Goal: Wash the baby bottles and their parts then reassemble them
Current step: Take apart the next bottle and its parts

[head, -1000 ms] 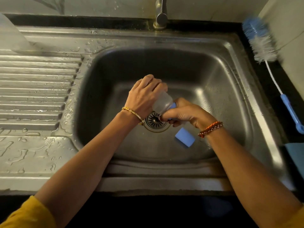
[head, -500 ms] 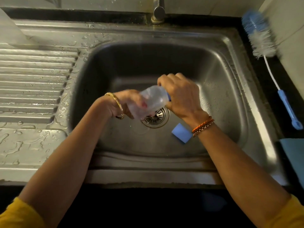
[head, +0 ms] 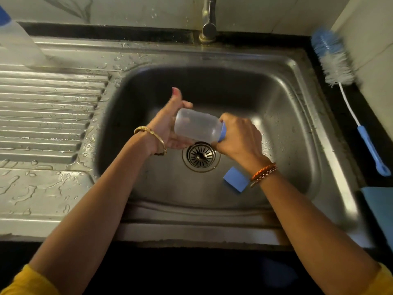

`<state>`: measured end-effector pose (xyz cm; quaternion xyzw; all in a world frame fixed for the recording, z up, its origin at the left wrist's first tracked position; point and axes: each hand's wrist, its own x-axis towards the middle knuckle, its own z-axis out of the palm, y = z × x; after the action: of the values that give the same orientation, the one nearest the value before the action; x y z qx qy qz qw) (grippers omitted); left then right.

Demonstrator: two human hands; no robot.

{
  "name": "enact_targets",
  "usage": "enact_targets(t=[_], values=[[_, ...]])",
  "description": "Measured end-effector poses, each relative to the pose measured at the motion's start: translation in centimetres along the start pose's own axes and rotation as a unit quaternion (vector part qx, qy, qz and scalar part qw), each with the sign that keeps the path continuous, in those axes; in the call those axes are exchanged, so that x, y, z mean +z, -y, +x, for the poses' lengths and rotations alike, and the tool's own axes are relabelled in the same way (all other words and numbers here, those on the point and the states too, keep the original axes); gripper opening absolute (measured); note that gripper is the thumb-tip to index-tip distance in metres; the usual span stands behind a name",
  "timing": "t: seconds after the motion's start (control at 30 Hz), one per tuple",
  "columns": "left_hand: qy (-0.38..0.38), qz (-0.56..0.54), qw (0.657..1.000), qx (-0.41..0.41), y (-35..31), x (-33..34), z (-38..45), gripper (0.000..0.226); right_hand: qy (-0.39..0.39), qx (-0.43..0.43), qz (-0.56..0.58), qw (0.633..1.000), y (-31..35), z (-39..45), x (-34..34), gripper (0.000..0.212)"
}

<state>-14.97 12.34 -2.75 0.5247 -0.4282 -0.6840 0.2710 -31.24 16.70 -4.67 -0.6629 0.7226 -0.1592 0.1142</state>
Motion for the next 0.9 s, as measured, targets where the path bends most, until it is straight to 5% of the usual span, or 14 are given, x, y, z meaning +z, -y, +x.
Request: enact_targets(t=[0.03,0.1,0.17,0.27,0.4,0.47,0.53,0.63,0.73,0.83,0.9], values=[[0.019,0.043,0.998,0.051,0.0,0.0,-0.3,0.026,0.042,0.031,0.051,0.997,-0.1,0.1,-0.1,0.036],[0.094,0.130,0.976,0.149,0.6,-0.8,-0.3,0.052,0.143,0.079,0.184,0.969,-0.5,0.6,-0.4,0.035],[0.091,0.210,0.952,0.202,0.7,-0.7,-0.4,0.066,0.230,0.084,0.243,0.939,-0.9,0.5,-0.7,0.031],[-0.007,0.167,0.976,0.137,0.6,-0.3,-0.3,0.047,0.177,0.044,0.206,0.961,-0.6,0.3,-0.5,0.039],[-0.192,0.021,0.981,0.013,0.7,-1.2,1.1,0.067,-0.018,0.002,-0.039,0.999,-0.6,0.0,-0.8,0.040],[-0.244,-0.006,0.970,0.005,1.1,-2.1,1.7,0.067,-0.053,0.039,0.043,0.997,-1.1,0.1,-1.1,0.046],[-0.236,0.065,0.970,-0.004,2.3,-2.8,2.2,0.060,0.022,0.134,0.271,0.953,-0.6,0.2,-1.5,0.043],[-0.187,0.335,0.920,-0.076,3.6,-2.7,2.0,0.069,0.160,0.204,0.506,0.823,0.4,0.4,-1.6,0.010],[-0.195,0.386,0.886,-0.164,4.8,-3.8,2.3,0.077,0.148,0.202,0.518,0.818,0.2,0.9,-1.5,0.013],[-0.164,0.447,0.863,-0.167,5.9,-4.5,3.3,0.066,0.151,0.215,0.497,0.827,-0.3,0.9,-1.1,0.003],[-0.148,0.493,0.844,-0.151,6.4,-4.8,3.8,0.055,0.158,0.220,0.494,0.826,-0.6,0.8,-0.9,0.016]])
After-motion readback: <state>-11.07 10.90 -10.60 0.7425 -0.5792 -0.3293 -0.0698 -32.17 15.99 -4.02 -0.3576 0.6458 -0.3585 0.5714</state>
